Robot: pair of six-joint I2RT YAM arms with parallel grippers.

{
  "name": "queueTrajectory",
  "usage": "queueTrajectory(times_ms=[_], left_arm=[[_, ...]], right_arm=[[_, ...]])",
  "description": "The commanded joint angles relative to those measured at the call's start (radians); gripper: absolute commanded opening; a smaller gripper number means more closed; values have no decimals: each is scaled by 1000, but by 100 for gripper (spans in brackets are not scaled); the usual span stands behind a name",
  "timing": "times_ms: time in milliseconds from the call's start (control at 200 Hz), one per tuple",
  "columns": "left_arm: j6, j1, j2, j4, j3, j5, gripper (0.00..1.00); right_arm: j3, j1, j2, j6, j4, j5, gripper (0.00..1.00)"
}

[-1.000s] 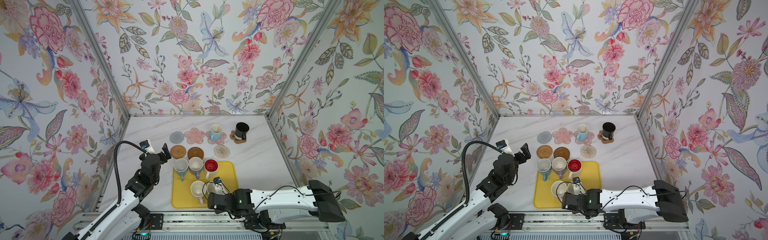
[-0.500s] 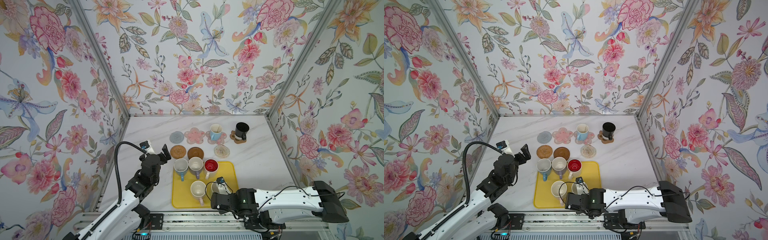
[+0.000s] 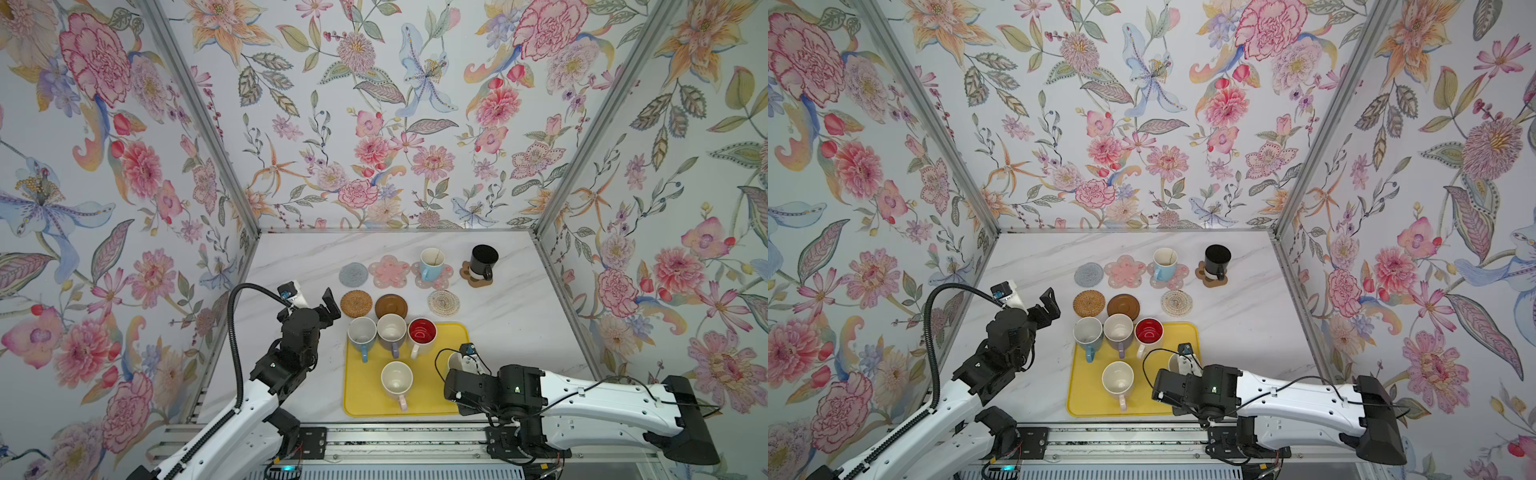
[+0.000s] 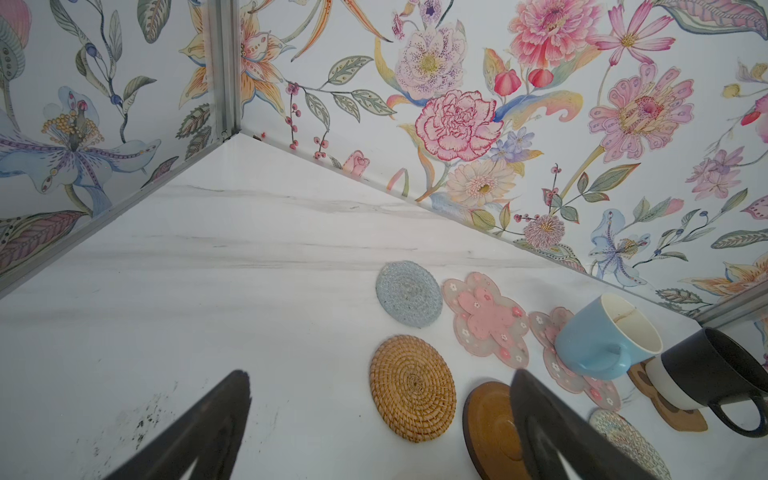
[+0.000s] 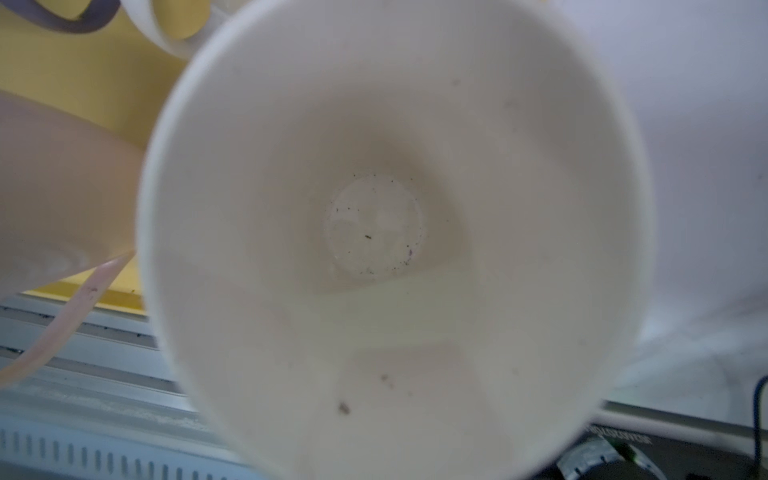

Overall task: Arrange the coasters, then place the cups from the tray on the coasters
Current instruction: 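Carry the green-handled mug with the right gripper farther from the robot over the coasters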

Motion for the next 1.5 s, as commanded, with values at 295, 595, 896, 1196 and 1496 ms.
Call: queueTrajectory(times_ms=[295,595,896,1196,1496], left_arm=[[-6,39,-3,-12,-48,13,99],[-3,62,-24,-46,-67,17,99],[-7,85,-65,-98,-79,24,99],[3,97,-134,-176,-83,13,99],[9,107,-166,-215,-87,19,99]], right_arm=[[187,-484,-8,-436,45,26,0],[382,-670,237,-700,187,-87,0],[567,-696,484,-791,266,-155,0],[781,-686,708,-848,267,-188,0],[971,-667,887,-879,261,-209,0]])
